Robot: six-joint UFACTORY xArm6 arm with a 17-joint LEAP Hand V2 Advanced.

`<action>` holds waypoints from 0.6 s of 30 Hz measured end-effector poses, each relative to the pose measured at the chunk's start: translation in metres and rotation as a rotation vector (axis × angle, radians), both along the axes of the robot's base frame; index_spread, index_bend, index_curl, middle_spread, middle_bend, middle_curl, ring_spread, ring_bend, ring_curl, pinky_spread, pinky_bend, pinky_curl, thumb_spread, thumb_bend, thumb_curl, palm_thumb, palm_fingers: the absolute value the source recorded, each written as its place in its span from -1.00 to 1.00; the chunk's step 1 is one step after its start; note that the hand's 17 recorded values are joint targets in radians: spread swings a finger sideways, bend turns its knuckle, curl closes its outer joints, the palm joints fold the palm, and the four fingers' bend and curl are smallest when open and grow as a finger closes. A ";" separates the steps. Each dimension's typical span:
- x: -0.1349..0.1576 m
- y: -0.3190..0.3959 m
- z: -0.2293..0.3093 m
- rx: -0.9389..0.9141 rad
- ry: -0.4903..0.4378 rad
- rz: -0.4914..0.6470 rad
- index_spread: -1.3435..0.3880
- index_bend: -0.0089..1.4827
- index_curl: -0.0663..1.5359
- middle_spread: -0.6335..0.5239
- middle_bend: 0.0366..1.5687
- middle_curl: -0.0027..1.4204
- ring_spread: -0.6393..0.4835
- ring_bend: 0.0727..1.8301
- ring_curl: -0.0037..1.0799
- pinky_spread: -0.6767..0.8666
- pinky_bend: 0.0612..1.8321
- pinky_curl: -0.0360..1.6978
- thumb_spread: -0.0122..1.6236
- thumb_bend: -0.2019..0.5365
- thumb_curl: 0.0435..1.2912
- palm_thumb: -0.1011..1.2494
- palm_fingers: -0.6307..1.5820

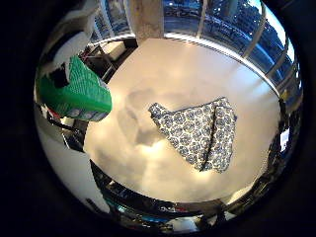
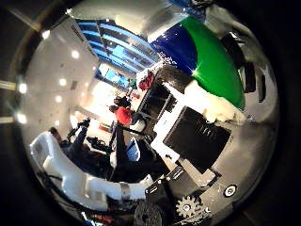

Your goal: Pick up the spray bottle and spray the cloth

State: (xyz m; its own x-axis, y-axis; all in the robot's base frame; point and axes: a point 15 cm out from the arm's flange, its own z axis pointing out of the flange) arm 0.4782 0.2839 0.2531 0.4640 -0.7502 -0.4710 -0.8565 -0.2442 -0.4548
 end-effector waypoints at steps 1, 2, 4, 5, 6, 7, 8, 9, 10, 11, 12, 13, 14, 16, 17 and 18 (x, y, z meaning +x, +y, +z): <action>0.001 0.001 -0.004 -0.003 0.004 0.002 0.26 0.45 0.23 -0.10 0.82 -0.03 -0.23 0.52 0.43 -0.36 0.13 0.65 0.24 -0.49 0.09 0.68 0.59; 0.003 0.003 -0.007 -0.005 0.008 0.004 0.26 0.45 0.23 -0.10 0.82 -0.03 -0.23 0.52 0.43 -0.36 0.13 0.64 0.25 -0.49 0.10 0.68 0.59; 0.011 0.006 -0.013 -0.010 0.012 0.010 0.26 0.44 0.23 -0.10 0.82 -0.04 -0.23 0.52 0.43 -0.36 0.13 0.64 0.25 -0.49 0.10 0.68 0.59; 0.013 0.007 -0.018 -0.012 0.017 0.011 0.26 0.44 0.23 -0.10 0.82 -0.04 -0.23 0.52 0.43 -0.36 0.13 0.64 0.25 -0.49 0.10 0.68 0.59; 0.017 0.008 -0.022 -0.015 0.020 0.011 0.26 0.44 0.23 -0.10 0.82 -0.04 -0.23 0.52 0.43 -0.36 0.13 0.64 0.25 -0.49 0.10 0.68 0.59; 0.021 0.010 -0.023 -0.015 0.019 0.012 0.26 0.44 0.23 -0.10 0.82 -0.04 -0.23 0.52 0.43 -0.36 0.13 0.64 0.25 -0.49 0.10 0.68 0.59; 0.025 0.011 -0.024 -0.015 0.017 0.012 0.26 0.44 0.23 -0.10 0.82 -0.04 -0.23 0.52 0.43 -0.36 0.13 0.64 0.25 -0.50 0.10 0.67 0.59; 0.029 0.012 -0.025 -0.015 0.018 0.012 0.26 0.44 0.23 -0.10 0.82 -0.04 -0.23 0.52 0.43 -0.36 0.13 0.64 0.25 -0.50 0.10 0.67 0.59; 0.033 0.013 -0.025 -0.013 0.016 0.010 0.26 0.44 0.23 -0.10 0.82 -0.04 -0.23 0.52 0.43 -0.36 0.13 0.64 0.25 -0.49 0.10 0.66 0.59; 0.036 0.014 -0.025 -0.012 0.013 0.009 0.26 0.44 0.23 -0.10 0.82 -0.04 -0.23 0.52 0.43 -0.36 0.13 0.64 0.25 -0.49 0.10 0.66 0.59; 0.040 0.015 -0.024 -0.011 0.012 0.008 0.26 0.44 0.23 -0.10 0.82 -0.04 -0.23 0.52 0.43 -0.36 0.13 0.64 0.26 -0.50 0.09 0.64 0.59; 0.042 0.016 -0.025 -0.010 0.011 0.007 0.26 0.44 0.23 -0.10 0.82 -0.04 -0.23 0.52 0.43 -0.36 0.13 0.63 0.26 -0.49 0.09 0.64 0.59; 0.045 0.017 -0.026 -0.009 0.011 0.007 0.26 0.44 0.23 -0.10 0.82 -0.04 -0.23 0.52 0.43 -0.36 0.13 0.63 0.27 -0.50 0.09 0.63 0.59; 0.049 0.019 -0.032 -0.012 0.019 0.008 0.26 0.43 0.23 -0.11 0.81 -0.04 -0.23 0.51 0.42 -0.36 0.12 0.61 0.27 -0.52 0.08 0.58 0.58; 0.051 0.021 -0.035 -0.011 0.021 0.007 0.25 0.40 0.23 -0.10 0.79 -0.05 -0.22 0.49 0.40 -0.37 0.10 0.58 0.28 -0.54 0.07 0.55 0.58; 0.054 0.021 -0.036 -0.011 0.023 0.006 0.25 0.38 0.22 -0.10 0.77 -0.06 -0.22 0.49 0.38 -0.38 0.08 0.55 0.29 -0.52 0.05 0.54 0.60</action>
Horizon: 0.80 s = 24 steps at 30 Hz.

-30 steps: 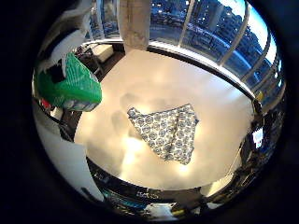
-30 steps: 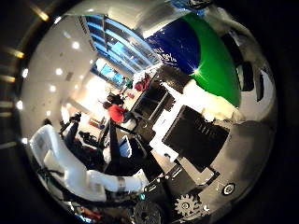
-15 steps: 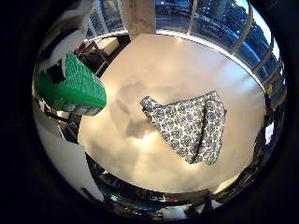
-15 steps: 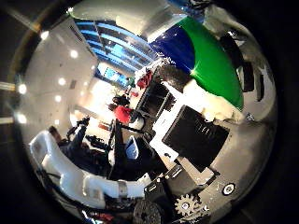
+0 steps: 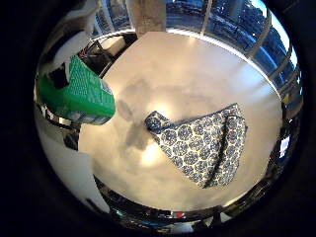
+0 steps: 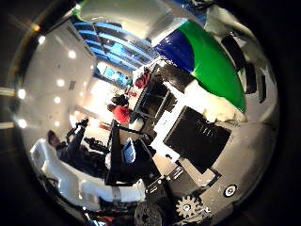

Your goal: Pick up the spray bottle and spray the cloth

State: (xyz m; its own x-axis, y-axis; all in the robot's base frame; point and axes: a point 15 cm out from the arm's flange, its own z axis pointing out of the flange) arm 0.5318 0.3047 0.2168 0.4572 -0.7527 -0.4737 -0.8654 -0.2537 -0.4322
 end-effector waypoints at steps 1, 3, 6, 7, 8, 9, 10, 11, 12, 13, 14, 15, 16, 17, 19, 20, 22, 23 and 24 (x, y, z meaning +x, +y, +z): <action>0.001 0.000 -0.003 -0.001 0.005 0.001 0.25 0.35 0.21 -0.10 0.74 -0.07 -0.21 0.47 0.35 -0.39 0.07 0.51 0.30 -0.52 0.03 0.53 0.61; 0.001 0.001 -0.012 -0.006 0.019 0.003 0.24 0.30 0.19 -0.10 0.71 -0.09 -0.20 0.45 0.30 -0.41 0.05 0.43 0.33 -0.50 -0.01 0.51 0.62; -0.001 0.003 -0.019 -0.010 0.031 0.009 0.23 0.21 0.15 -0.09 0.65 -0.12 -0.20 0.40 0.21 -0.47 0.01 0.31 0.35 -0.50 -0.07 0.50 0.64; 0.000 0.005 -0.020 -0.010 0.031 0.011 0.22 0.19 0.14 -0.09 0.63 -0.13 -0.20 0.38 0.19 -0.49 0.00 0.27 0.36 -0.51 -0.08 0.50 0.65; 0.001 0.006 -0.021 -0.011 0.032 0.014 0.21 0.16 0.13 -0.10 0.61 -0.14 -0.21 0.38 0.16 -0.51 -0.01 0.23 0.36 -0.51 -0.10 0.49 0.64; 0.001 0.006 -0.024 -0.012 0.037 0.016 0.20 0.09 0.11 -0.10 0.60 -0.15 -0.21 0.37 0.15 -0.54 -0.01 0.21 0.36 -0.52 -0.11 0.48 0.62; 0.001 0.006 -0.025 -0.013 0.040 0.016 0.19 0.03 0.10 -0.11 0.56 -0.17 -0.21 0.36 0.12 -0.57 -0.02 0.16 0.34 -0.53 -0.13 0.46 0.60; 0.001 0.006 -0.026 -0.015 0.039 0.018 0.17 -0.03 0.09 -0.12 0.54 -0.18 -0.22 0.35 0.10 -0.61 -0.03 0.12 0.33 -0.52 -0.15 0.45 0.60; 0.000 0.006 -0.027 -0.020 0.041 0.025 0.15 -0.11 0.07 -0.13 0.49 -0.20 -0.22 0.33 0.07 -0.65 -0.04 0.08 0.32 -0.54 -0.17 0.42 0.58; -0.002 0.006 -0.027 -0.019 0.046 0.031 0.12 -0.24 0.05 -0.15 0.41 -0.22 -0.25 0.29 0.03 -0.70 -0.01 0.04 0.29 -0.55 -0.19 0.38 0.51; -0.005 0.007 -0.028 -0.018 0.055 0.043 0.12 -0.26 0.04 -0.16 0.40 -0.23 -0.25 0.28 0.01 -0.71 -0.01 0.03 0.29 -0.55 -0.19 0.38 0.51; -0.012 0.009 -0.031 -0.016 0.073 0.063 0.10 -0.39 0.01 -0.17 0.31 -0.25 -0.28 0.24 -0.02 -0.74 0.03 0.02 0.29 -0.56 -0.21 0.35 0.40; -0.018 0.012 -0.032 -0.011 0.091 0.084 0.09 -0.47 0.01 -0.18 0.24 -0.26 -0.29 0.24 0.00 -0.76 0.07 0.02 0.29 -0.56 -0.23 0.33 0.29; -0.023 0.014 -0.032 -0.007 0.106 0.107 0.05 -0.60 -0.04 -0.20 0.17 -0.29 -0.31 0.20 -0.04 -0.77 0.09 -0.01 0.29 -0.54 -0.26 0.29 0.22; -0.032 0.018 -0.030 0.004 0.134 0.149 0.02 -0.63 -0.07 -0.21 0.00 -0.34 -0.32 0.12 -0.09 -0.69 -0.02 -0.02 0.30 -0.55 -0.30 0.25 -0.06; -0.036 0.019 -0.030 0.008 0.145 0.163 0.01 -0.59 -0.06 -0.21 -0.05 -0.35 -0.32 0.11 -0.08 -0.63 -0.07 -0.01 0.30 -0.54 -0.31 0.24 -0.14; -0.040 0.017 -0.028 0.014 0.161 0.179 -0.01 -0.60 -0.15 -0.20 -0.19 -0.42 -0.27 -0.05 -0.24 -0.37 -0.19 -0.08 0.30 -0.54 -0.36 0.18 -0.25; -0.042 0.016 -0.027 0.014 0.167 0.188 0.00 -0.60 -0.17 -0.19 -0.24 -0.44 -0.23 -0.12 -0.27 -0.27 -0.21 -0.09 0.30 -0.55 -0.38 0.17 -0.32; -0.044 0.013 -0.024 0.012 0.170 0.197 0.01 -0.60 -0.20 -0.16 -0.31 -0.47 -0.16 -0.20 -0.33 -0.09 -0.25 -0.12 0.30 -0.54 -0.40 0.15 -0.37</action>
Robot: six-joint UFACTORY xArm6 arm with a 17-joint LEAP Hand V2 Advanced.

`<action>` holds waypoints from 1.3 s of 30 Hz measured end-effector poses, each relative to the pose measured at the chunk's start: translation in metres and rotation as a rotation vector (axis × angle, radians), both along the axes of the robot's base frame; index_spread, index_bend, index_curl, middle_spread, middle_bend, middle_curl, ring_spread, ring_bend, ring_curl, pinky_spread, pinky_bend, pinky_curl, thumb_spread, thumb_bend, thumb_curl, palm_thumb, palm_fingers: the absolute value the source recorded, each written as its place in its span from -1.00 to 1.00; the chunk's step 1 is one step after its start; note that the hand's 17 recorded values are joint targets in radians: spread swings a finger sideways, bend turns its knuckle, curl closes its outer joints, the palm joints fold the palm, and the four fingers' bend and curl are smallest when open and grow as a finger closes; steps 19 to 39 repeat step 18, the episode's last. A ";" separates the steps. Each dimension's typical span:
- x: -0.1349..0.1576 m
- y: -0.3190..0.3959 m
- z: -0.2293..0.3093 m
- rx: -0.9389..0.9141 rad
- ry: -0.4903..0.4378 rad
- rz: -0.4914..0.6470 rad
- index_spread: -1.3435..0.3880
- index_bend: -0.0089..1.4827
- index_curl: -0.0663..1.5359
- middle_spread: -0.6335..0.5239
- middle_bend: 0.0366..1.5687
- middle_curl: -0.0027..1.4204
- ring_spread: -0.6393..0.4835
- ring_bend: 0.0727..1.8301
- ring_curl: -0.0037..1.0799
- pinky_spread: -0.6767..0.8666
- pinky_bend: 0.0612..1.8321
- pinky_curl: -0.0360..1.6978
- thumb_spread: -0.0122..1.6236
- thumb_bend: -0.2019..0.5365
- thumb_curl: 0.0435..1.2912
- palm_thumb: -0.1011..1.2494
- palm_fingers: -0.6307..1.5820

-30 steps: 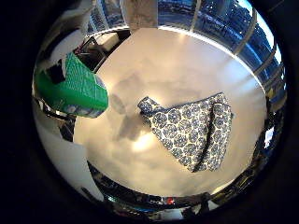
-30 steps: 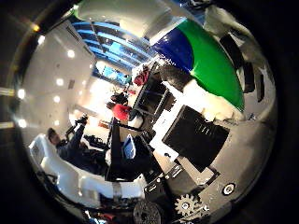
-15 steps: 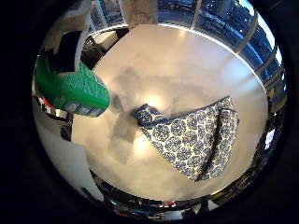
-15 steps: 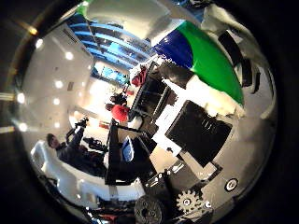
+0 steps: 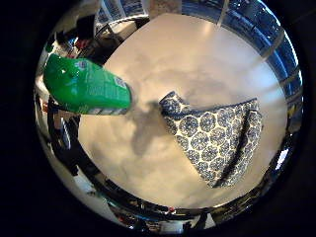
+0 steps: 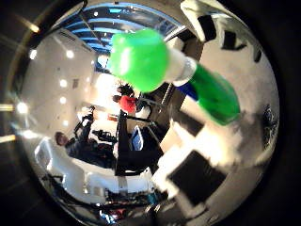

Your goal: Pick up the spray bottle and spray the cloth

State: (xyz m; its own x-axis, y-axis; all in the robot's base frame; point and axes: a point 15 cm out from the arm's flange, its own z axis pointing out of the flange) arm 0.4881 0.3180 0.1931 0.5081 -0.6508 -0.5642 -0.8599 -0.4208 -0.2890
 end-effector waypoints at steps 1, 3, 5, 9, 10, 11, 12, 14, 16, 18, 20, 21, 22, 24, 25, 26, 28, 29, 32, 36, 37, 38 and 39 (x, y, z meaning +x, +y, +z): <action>-0.001 -0.003 0.002 -0.004 0.001 0.008 0.01 -0.61 -0.22 -0.13 -0.35 -0.48 -0.13 -0.24 -0.36 0.01 -0.28 -0.15 0.30 -0.54 -0.42 0.14 -0.37; -0.003 -0.012 0.012 -0.013 -0.005 0.026 0.03 -0.62 -0.26 -0.10 -0.44 -0.51 -0.07 -0.32 -0.42 0.18 -0.33 -0.20 0.30 -0.53 -0.45 0.11 -0.40; -0.002 -0.024 0.021 -0.023 -0.015 0.031 0.03 -0.64 -0.29 -0.07 -0.49 -0.53 -0.02 -0.37 -0.46 0.28 -0.38 -0.25 0.30 -0.52 -0.46 0.11 -0.39; 0.012 -0.066 0.033 -0.058 -0.042 0.002 0.04 -0.68 -0.35 -0.03 -0.57 -0.55 0.03 -0.45 -0.51 0.39 -0.47 -0.34 0.29 -0.53 -0.50 0.08 -0.35; 0.014 -0.078 0.034 -0.070 -0.045 -0.008 0.04 -0.69 -0.36 -0.03 -0.60 -0.55 0.04 -0.47 -0.52 0.41 -0.48 -0.36 0.29 -0.53 -0.51 0.07 -0.34; 0.017 -0.091 0.035 -0.081 -0.048 -0.020 0.04 -0.71 -0.37 -0.03 -0.62 -0.55 0.05 -0.49 -0.53 0.42 -0.51 -0.38 0.29 -0.53 -0.52 0.06 -0.32; 0.019 -0.107 0.038 -0.096 -0.054 -0.032 0.04 -0.72 -0.38 -0.02 -0.65 -0.56 0.06 -0.52 -0.54 0.43 -0.53 -0.40 0.29 -0.53 -0.53 0.06 -0.31; 0.018 -0.128 0.042 -0.109 -0.048 -0.046 0.04 -0.73 -0.39 -0.02 -0.67 -0.56 0.07 -0.54 -0.55 0.44 -0.54 -0.42 0.29 -0.52 -0.54 0.06 -0.30; 0.008 -0.141 0.040 -0.110 -0.018 -0.051 0.05 -0.74 -0.41 0.00 -0.70 -0.56 0.08 -0.57 -0.57 0.45 -0.56 -0.44 0.29 -0.52 -0.54 0.06 -0.29; 0.000 -0.161 0.046 -0.115 -0.014 -0.059 0.05 -0.74 -0.42 0.00 -0.73 -0.56 0.09 -0.60 -0.58 0.46 -0.58 -0.47 0.29 -0.52 -0.55 0.06 -0.27; 0.000 -0.161 0.046 -0.115 -0.014 -0.059 0.05 -0.74 -0.42 0.00 -0.73 -0.56 0.09 -0.60 -0.58 0.46 -0.58 -0.47 0.29 -0.52 -0.55 0.06 -0.27; 0.000 -0.161 0.046 -0.115 -0.014 -0.059 0.05 -0.74 -0.42 0.00 -0.73 -0.56 0.09 -0.60 -0.58 0.46 -0.58 -0.47 0.29 -0.52 -0.55 0.06 -0.27; 0.000 -0.161 0.046 -0.115 -0.014 -0.059 0.05 -0.74 -0.42 0.00 -0.73 -0.56 0.09 -0.60 -0.58 0.46 -0.58 -0.47 0.29 -0.52 -0.55 0.06 -0.27; 0.000 -0.161 0.046 -0.115 -0.014 -0.059 0.05 -0.74 -0.42 0.00 -0.73 -0.56 0.09 -0.60 -0.58 0.46 -0.58 -0.47 0.29 -0.52 -0.55 0.06 -0.27; 0.000 -0.161 0.046 -0.115 -0.014 -0.059 0.05 -0.74 -0.42 0.00 -0.73 -0.56 0.09 -0.60 -0.58 0.46 -0.58 -0.47 0.29 -0.52 -0.55 0.06 -0.27; 0.000 -0.161 0.046 -0.115 -0.014 -0.059 0.05 -0.74 -0.42 0.00 -0.73 -0.56 0.09 -0.60 -0.58 0.46 -0.58 -0.47 0.29 -0.52 -0.55 0.06 -0.27; 0.000 -0.161 0.046 -0.115 -0.014 -0.059 0.05 -0.74 -0.42 0.00 -0.73 -0.56 0.09 -0.60 -0.58 0.46 -0.58 -0.47 0.29 -0.52 -0.55 0.06 -0.27; 0.000 -0.161 0.046 -0.115 -0.014 -0.059 0.05 -0.74 -0.42 0.00 -0.73 -0.56 0.09 -0.60 -0.58 0.46 -0.58 -0.47 0.29 -0.52 -0.55 0.06 -0.27; 0.000 -0.161 0.046 -0.115 -0.014 -0.059 0.05 -0.74 -0.42 0.00 -0.73 -0.56 0.09 -0.60 -0.58 0.46 -0.58 -0.47 0.29 -0.52 -0.55 0.06 -0.27; 0.000 -0.161 0.046 -0.115 -0.014 -0.059 0.05 -0.74 -0.42 0.00 -0.73 -0.56 0.09 -0.60 -0.58 0.46 -0.58 -0.47 0.29 -0.52 -0.55 0.06 -0.27; 0.000 -0.161 0.046 -0.115 -0.014 -0.059 0.05 -0.74 -0.42 0.00 -0.73 -0.56 0.09 -0.60 -0.58 0.46 -0.58 -0.47 0.29 -0.52 -0.55 0.06 -0.27; 0.000 -0.161 0.046 -0.115 -0.014 -0.059 0.05 -0.74 -0.42 0.00 -0.73 -0.56 0.09 -0.60 -0.58 0.46 -0.58 -0.47 0.29 -0.52 -0.55 0.06 -0.27; 0.000 -0.161 0.046 -0.115 -0.014 -0.059 0.05 -0.74 -0.42 0.00 -0.73 -0.56 0.09 -0.60 -0.58 0.46 -0.58 -0.47 0.29 -0.52 -0.55 0.06 -0.27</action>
